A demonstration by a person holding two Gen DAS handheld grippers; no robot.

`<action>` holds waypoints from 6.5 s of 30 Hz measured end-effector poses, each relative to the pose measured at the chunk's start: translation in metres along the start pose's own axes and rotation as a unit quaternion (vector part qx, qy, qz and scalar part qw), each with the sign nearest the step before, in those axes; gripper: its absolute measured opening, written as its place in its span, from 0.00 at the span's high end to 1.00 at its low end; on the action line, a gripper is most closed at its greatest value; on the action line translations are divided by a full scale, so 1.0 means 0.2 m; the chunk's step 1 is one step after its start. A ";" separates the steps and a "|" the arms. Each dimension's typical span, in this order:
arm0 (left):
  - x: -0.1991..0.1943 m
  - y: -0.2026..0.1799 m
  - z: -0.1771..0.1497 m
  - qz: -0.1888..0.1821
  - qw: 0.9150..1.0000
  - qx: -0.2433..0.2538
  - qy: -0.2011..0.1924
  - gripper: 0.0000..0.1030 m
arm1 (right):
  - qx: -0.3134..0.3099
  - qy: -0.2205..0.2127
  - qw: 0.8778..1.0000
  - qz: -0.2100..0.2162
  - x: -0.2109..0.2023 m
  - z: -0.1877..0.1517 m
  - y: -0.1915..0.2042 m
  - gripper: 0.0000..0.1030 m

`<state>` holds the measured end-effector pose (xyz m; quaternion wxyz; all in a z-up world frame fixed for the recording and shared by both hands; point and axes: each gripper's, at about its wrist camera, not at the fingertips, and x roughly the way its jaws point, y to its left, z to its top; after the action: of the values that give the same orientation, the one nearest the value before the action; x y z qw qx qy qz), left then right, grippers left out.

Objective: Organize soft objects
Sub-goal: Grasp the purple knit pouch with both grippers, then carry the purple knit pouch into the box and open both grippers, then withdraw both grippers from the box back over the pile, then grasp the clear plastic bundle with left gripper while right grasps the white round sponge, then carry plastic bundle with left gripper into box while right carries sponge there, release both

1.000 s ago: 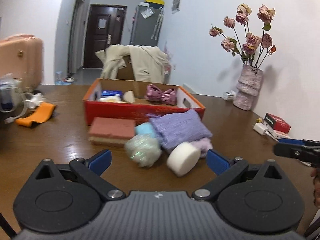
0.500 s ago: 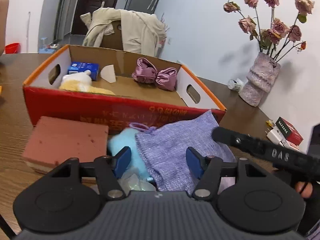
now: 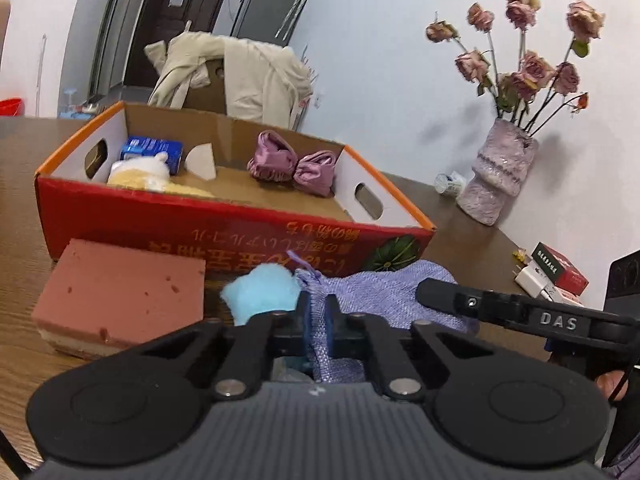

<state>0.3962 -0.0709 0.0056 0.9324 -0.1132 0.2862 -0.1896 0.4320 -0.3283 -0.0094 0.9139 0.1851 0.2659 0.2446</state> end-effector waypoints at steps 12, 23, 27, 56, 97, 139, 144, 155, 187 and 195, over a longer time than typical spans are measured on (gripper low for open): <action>-0.54 -0.24 0.13 -0.073 0.993 0.045 -0.080 0.97 | -0.026 -0.078 0.997 -0.001 -0.43 0.06 0.37 0.88; -0.90 -0.31 -0.04 -0.093 0.990 0.044 -0.096 0.97 | -0.064 -0.099 0.993 0.008 -0.77 -0.16 0.74 0.90; -0.89 -0.24 0.01 -0.091 0.990 0.034 -0.100 0.97 | -0.059 -0.097 0.994 0.004 -0.74 -0.14 0.74 0.90; 0.41 0.60 0.86 0.079 0.995 -0.026 0.056 0.67 | -0.063 0.174 0.977 -0.110 1.18 0.58 0.33 0.60; -1.23 -0.14 -0.37 0.114 0.975 0.095 -0.166 0.00 | -0.176 -0.083 0.978 -0.068 -0.85 -0.36 0.81 0.00; -0.36 0.18 -0.19 0.016 0.998 -0.041 0.037 0.52 | -0.123 0.017 0.990 -0.063 -0.30 -0.35 0.59 0.70; -0.41 0.11 -0.26 0.039 0.999 0.017 0.025 0.32 | -0.105 0.018 0.992 -0.072 -0.40 -0.41 0.54 0.64; -0.31 0.11 -0.22 0.061 0.997 0.052 0.011 0.53 | -0.154 0.064 0.983 -0.081 -0.20 -0.45 0.65 0.35; -0.13 -0.11 0.57 -0.020 0.996 0.078 -0.029 0.59 | -0.231 -0.019 0.967 -0.111 -0.17 0.28 0.54 0.48; 0.60 0.05 0.81 0.027 0.997 0.036 0.059 0.59 | -0.272 0.062 0.941 -0.191 0.58 0.57 0.27 0.47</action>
<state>0.5846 -0.0954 0.0755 0.9223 -0.0603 0.3366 -0.1804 0.5639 -0.2446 0.0595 0.9406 -0.1402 0.2760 0.1392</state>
